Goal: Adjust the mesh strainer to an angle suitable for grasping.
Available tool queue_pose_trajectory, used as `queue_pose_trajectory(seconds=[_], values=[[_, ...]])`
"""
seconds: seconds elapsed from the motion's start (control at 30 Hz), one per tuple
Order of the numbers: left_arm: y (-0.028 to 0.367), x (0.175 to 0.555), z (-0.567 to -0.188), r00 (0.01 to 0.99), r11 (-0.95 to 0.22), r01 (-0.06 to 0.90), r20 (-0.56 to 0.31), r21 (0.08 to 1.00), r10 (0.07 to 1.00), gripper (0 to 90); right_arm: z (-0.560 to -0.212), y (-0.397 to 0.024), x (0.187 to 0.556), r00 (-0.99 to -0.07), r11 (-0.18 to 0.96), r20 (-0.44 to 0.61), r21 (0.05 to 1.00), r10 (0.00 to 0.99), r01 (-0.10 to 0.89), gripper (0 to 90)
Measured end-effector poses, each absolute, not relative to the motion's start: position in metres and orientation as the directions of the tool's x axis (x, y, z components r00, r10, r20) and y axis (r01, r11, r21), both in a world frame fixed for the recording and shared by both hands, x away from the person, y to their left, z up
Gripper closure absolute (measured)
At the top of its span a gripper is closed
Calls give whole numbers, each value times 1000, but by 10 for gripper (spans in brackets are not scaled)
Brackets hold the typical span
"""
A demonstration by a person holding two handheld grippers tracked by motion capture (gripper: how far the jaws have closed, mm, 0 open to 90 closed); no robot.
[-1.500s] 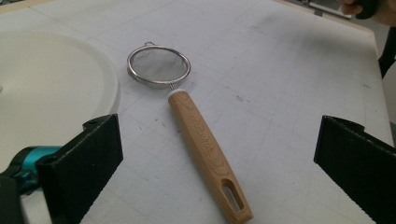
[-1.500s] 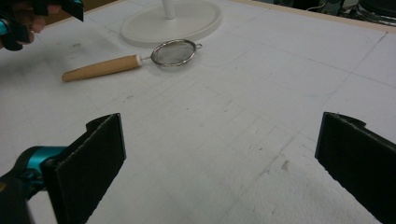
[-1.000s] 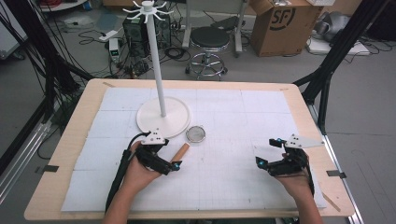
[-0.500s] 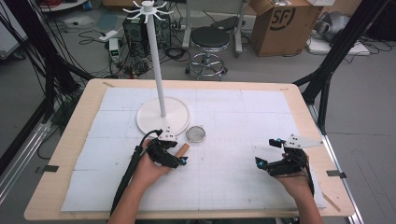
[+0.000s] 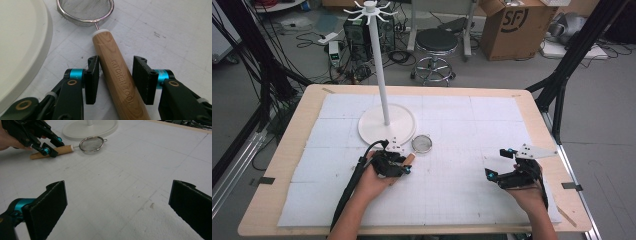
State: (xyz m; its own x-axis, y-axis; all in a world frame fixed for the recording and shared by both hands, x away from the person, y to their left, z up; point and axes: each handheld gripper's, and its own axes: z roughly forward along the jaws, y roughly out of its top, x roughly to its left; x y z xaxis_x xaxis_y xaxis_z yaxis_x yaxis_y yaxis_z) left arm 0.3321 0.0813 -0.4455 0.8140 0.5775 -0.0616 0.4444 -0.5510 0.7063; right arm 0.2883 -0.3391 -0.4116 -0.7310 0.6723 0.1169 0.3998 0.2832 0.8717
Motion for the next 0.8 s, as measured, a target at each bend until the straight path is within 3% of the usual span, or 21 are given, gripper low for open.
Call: queue_pose_trajectory(seconds=[0.3,0.8], values=[[82,329,-444,835,-576,431,-64,695,547,670,-412,-338,289,-735,286,114,873,669,396,5],[73,319,-441,879,-635,369,-32,679,477,670,-411,-339,288,-736,282,118,874,667,395,6]])
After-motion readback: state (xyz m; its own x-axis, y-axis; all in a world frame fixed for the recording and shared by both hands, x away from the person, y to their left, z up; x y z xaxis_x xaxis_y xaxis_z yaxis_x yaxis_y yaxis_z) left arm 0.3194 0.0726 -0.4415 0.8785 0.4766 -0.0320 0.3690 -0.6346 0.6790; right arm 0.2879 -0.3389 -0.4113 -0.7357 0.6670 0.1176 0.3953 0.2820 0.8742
